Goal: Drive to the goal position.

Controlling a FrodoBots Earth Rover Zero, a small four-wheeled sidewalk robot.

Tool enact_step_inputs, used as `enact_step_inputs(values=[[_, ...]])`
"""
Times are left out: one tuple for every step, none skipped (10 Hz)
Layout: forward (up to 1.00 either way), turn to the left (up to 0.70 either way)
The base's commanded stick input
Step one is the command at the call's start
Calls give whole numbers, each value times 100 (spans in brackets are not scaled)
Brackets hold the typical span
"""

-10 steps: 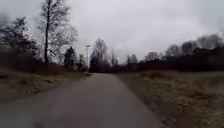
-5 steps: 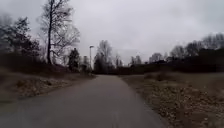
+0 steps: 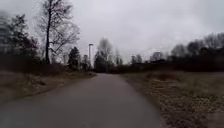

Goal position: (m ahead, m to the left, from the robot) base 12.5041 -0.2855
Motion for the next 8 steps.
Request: enact_step_inputs(values=[[100,0],[100,0],[100,0],[100,0],[100,0],[100,0],[100,0],[100,0]])
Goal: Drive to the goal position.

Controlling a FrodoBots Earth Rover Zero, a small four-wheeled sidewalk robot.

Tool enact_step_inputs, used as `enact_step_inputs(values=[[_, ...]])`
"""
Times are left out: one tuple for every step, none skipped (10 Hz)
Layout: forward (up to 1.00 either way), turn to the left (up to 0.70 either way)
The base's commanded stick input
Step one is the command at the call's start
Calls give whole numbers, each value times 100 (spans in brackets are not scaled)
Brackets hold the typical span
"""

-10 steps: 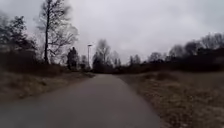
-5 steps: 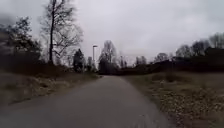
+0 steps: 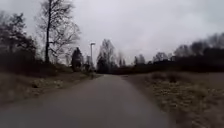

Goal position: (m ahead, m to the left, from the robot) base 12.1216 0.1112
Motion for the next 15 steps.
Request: enact_step_inputs(values=[[100,0],[100,0],[100,0],[100,0],[100,0],[100,0],[100,0],[100,0],[100,0],[100,0],[100,0],[100,0],[100,0],[100,0],[100,3]])
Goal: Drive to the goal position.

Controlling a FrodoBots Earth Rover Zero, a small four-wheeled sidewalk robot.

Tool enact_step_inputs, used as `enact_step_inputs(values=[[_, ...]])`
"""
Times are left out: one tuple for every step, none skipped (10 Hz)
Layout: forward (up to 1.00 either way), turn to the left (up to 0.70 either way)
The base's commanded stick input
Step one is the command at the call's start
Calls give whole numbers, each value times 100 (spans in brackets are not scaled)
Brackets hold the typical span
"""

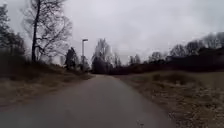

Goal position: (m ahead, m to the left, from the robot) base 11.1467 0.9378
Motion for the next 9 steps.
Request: enact_step_inputs(values=[[100,13],[100,24],[100,40],[100,40],[100,26],[100,13],[100,1],[100,0],[100,0]])
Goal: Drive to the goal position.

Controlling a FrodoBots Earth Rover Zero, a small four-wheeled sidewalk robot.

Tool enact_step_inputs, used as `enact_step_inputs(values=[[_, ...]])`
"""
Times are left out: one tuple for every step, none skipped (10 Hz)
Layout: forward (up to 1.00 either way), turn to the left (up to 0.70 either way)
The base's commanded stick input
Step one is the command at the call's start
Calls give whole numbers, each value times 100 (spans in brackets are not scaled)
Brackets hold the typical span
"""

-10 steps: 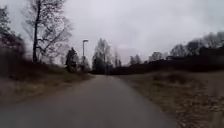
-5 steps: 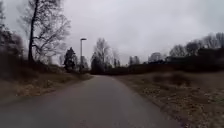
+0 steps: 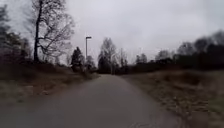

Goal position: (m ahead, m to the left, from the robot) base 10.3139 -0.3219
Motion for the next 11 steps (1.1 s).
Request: enact_step_inputs(values=[[100,0],[100,0],[100,0],[100,0],[100,0],[100,0],[100,0],[100,0],[100,0],[100,0],[100,0]])
